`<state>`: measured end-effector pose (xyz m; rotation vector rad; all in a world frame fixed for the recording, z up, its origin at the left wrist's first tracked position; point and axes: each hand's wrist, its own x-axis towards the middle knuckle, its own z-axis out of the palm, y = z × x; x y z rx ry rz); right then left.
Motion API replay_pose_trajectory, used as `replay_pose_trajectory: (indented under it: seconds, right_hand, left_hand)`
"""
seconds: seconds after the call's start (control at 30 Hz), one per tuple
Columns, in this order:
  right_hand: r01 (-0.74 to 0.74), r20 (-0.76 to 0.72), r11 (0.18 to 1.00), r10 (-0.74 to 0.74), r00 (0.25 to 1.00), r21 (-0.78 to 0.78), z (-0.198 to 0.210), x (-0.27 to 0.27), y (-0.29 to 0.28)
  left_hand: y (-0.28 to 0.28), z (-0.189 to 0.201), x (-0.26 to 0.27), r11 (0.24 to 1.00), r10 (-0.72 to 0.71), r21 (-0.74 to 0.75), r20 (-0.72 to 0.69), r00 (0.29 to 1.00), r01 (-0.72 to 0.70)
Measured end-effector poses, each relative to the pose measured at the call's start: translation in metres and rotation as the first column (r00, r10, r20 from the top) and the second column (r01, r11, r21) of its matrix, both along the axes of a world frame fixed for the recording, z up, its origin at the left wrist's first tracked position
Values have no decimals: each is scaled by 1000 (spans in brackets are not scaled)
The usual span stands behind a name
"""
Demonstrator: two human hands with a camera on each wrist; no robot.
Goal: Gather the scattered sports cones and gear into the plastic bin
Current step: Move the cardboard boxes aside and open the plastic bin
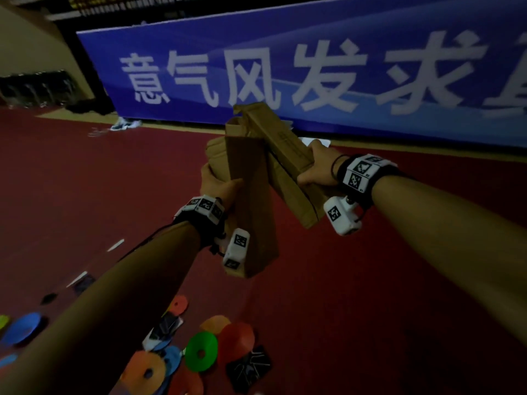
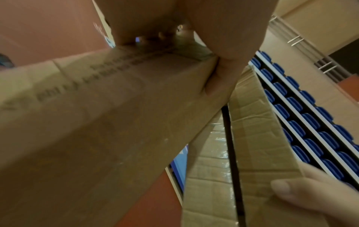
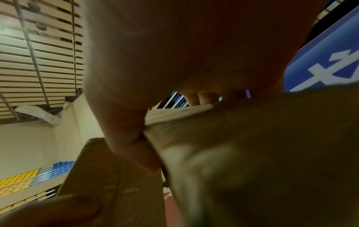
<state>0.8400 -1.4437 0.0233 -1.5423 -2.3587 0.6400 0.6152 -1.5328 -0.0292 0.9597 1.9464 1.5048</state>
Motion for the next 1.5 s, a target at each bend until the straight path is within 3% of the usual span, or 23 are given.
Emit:
replay_pose_trajectory:
  seconds: [0.13,0.33,0.57,0.8,0.93,1.07,1.13,1.27,1.5]
  right_hand:
    - [59,-14,998,-59,998,24,-8,-11,77]
    - [174,-126,980,-185,975,-93,-18,-61,217]
    - [272,-296,916,-359,885,-296,-28,-113,350]
    - [266,-354,883,-408,842,-386,-82,-179,522]
    - [201,-312,883,-351,883,-425,-113,-241,646]
    - [98,-330,873,-282,901,-478,-115,-317,760]
    - [55,-330,875,-238,913,-481,-108,-367,817]
    - [7,-329,878,-186,926,-478,-102,-445,901]
    - [1,-294,869,-168,941,-495,-137,-568,1083]
  left_hand:
    - [90,-13,-20,999,-51,3,26,998,51]
    - [242,-14,-76,993,-117,40,98,988,114]
    - [389,-7,-142,998,-36,-49,232,972,49]
    - [550,-46,-217,992,-96,-50,288,953,116]
    - [659,-59,-270,994,3,-109,304,953,31]
    - [753,-54,-339,988,122,-130,280,952,-88]
    - [794,-49,-383,974,194,-162,234,953,-158]
    - [860,-54,-458,945,284,-169,-2,959,-281]
    - [1042,-105,-585,939,296,-207,80,952,-275]
